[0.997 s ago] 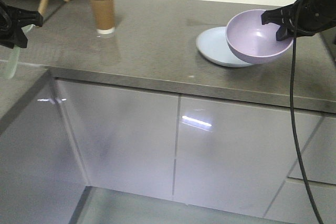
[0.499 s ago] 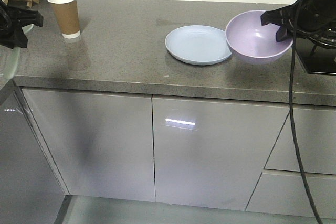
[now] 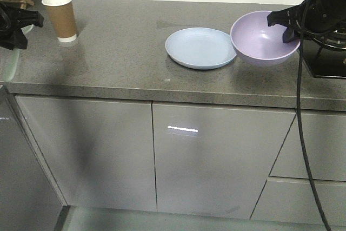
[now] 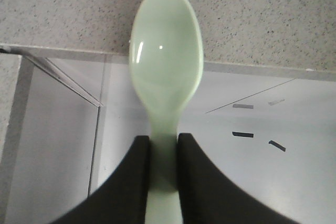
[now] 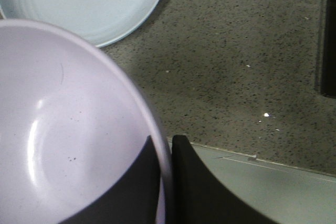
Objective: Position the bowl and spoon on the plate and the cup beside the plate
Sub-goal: 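Drive the base to the counter with the blue plate and cup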
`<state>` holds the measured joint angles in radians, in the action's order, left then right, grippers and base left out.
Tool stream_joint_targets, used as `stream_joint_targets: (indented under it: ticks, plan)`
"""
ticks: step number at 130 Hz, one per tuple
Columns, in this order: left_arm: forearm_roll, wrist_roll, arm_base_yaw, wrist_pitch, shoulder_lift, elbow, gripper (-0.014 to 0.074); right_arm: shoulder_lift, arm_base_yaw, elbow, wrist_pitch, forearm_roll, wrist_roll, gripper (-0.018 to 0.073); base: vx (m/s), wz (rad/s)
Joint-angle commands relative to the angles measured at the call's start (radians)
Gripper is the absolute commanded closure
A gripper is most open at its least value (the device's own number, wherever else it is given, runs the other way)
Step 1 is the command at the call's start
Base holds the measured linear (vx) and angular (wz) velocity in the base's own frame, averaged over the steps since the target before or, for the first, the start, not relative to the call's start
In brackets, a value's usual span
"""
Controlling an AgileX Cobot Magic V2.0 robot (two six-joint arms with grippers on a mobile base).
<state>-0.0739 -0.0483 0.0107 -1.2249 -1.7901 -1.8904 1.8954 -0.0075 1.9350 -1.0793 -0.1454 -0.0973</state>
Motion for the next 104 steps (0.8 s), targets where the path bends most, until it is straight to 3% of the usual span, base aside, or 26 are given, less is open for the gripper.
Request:
stream_joint_targets:
  ticks: [1, 104]
  plan:
    - [-0.008, 0.001, -0.004, 0.041, 0.052, -0.027, 0.0604, -0.062, -0.002, 0.032, 0.050, -0.006, -0.008, 0.0564, 0.06, -0.09]
    - [-0.008, 0.001, -0.004, 0.041, 0.052, -0.027, 0.0604, -0.062, -0.002, 0.032, 0.050, -0.006, -0.008, 0.0564, 0.11, -0.05]
